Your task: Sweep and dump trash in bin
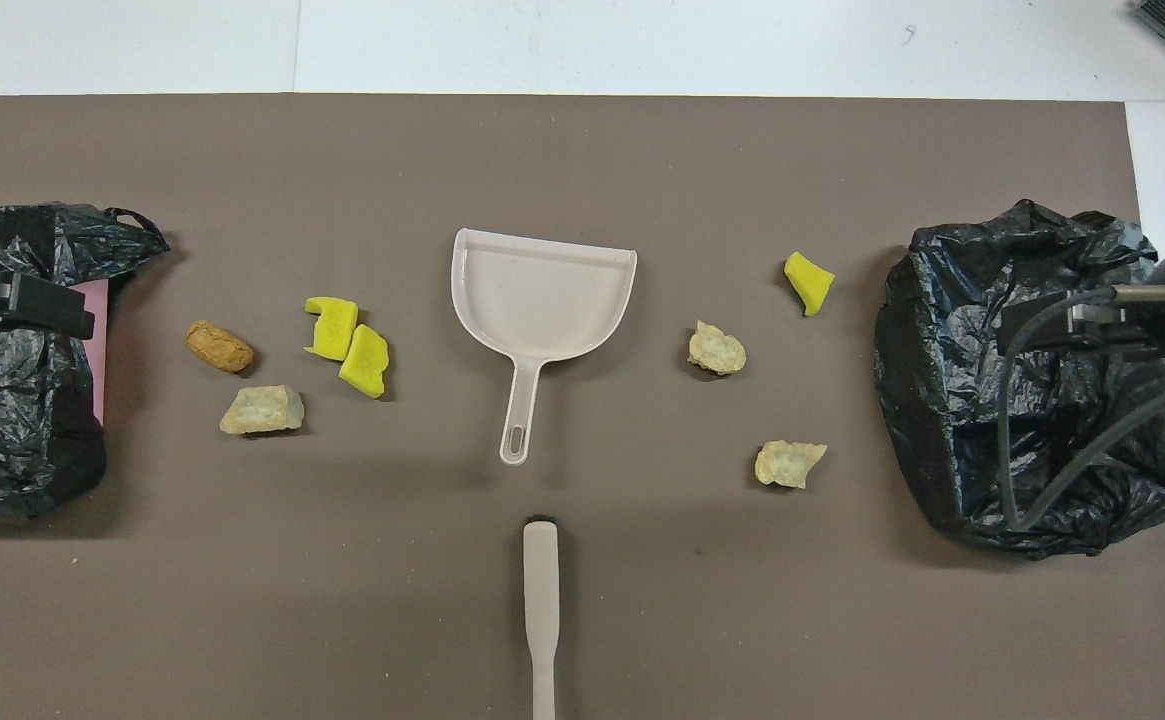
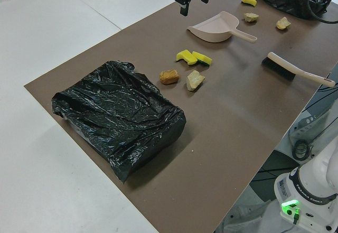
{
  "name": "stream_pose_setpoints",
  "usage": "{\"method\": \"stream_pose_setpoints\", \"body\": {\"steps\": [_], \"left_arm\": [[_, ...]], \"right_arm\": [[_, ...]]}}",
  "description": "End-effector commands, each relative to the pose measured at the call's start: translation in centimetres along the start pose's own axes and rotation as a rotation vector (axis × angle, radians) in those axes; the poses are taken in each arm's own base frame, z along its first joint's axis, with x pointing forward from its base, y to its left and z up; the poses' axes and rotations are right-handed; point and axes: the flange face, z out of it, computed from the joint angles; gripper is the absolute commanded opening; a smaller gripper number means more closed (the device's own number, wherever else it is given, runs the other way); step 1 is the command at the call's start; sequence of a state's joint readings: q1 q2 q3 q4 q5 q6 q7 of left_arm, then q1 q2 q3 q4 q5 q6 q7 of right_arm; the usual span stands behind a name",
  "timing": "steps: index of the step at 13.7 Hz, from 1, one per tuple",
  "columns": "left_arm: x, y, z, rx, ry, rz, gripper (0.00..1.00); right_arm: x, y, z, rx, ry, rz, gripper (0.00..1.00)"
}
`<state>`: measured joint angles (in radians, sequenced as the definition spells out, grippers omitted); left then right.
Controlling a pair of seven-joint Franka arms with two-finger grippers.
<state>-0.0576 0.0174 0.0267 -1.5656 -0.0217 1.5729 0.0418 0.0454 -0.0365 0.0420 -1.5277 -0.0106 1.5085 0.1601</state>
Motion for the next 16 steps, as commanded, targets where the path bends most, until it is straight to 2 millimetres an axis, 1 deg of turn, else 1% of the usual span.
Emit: {"method": "stream_pose_setpoints", "body": {"steps": [1, 4, 7, 8, 10, 11, 13, 14, 16], "left_arm": [[-0.4, -0.2, -0.2, 0.010, -0.006, 0.007, 1.00], [-0.3, -0.2, -0.3, 0.011, 0.002, 0.010, 1.00], [-0.1, 0.1, -0.2, 0.011, 0.009, 0.024, 1.00], [-0.2, 0.2, -0.1, 0.008, 0.005, 0.025, 1.00], [-0.8, 0.5, 0.4, 0.006, -0.004, 0.031, 1.00], [-1.0, 0.8, 0.8, 0.004, -0.003, 0.037, 1.00], [-1.1, 1.3, 2.8, -0.004, -0.013, 0.079, 1.00], [-0.9, 2.0, 3.8, -0.004, -0.012, 0.113, 1.00], [-1.1, 4.0, 5.8, -0.004, -0.013, 0.176, 1.00]], "right_arm": [[-0.3, 0.3, -0.4, 0.024, -0.012, -0.025, 1.00], [-0.2, 0.4, -0.5, 0.025, -0.009, -0.013, 1.00], [-0.1, 1.3, -0.4, 0.024, -0.009, 0.002, 1.00], [-0.1, 1.3, -0.4, 0.025, -0.007, 0.004, 1.00], [-0.2, 0.7, -0.5, 0.016, -0.003, -0.017, 1.00], [-0.2, 0.4, -0.5, 0.015, -0.001, -0.020, 1.00], [-0.1, 0.7, -0.4, 0.024, -0.001, -0.016, 1.00], [0.1, 0.5, -0.5, 0.026, 0.013, -0.010, 1.00], [0.2, 0.0, -0.3, 0.025, 0.016, -0.016, 1.00]]}}
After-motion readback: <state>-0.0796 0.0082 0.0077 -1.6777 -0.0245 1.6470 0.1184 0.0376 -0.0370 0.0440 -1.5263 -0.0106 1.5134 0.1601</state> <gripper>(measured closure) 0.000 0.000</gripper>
